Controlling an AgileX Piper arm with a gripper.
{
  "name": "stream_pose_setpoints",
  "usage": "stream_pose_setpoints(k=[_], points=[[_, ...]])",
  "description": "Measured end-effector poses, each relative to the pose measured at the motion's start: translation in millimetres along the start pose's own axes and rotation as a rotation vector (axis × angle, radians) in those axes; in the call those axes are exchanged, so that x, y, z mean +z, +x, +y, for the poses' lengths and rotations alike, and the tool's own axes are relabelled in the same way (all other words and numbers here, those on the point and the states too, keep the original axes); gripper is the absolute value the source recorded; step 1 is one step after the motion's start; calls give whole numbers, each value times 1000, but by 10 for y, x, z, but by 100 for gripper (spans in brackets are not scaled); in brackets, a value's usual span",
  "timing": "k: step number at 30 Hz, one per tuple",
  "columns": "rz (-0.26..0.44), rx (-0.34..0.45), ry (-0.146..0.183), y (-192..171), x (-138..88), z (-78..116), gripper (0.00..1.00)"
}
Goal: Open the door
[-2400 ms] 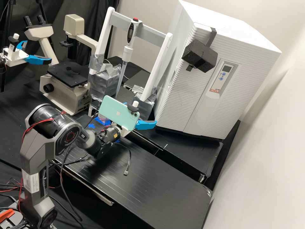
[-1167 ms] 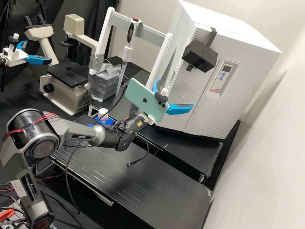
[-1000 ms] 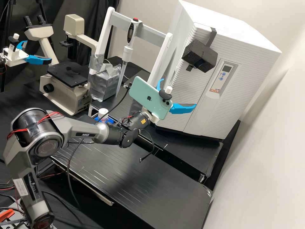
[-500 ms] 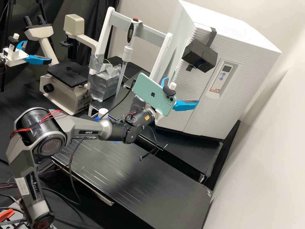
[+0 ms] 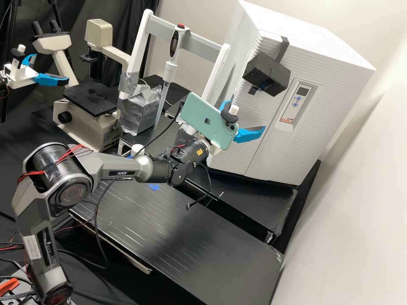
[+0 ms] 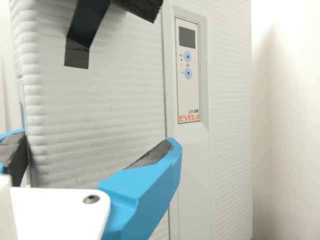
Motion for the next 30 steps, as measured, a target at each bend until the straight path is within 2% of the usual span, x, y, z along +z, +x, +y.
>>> stream_pose_setpoints(k=[19, 30], points=[[-38, -10, 10, 11, 14, -12, 100], [-11, -30, -5, 5, -73, -39, 100]])
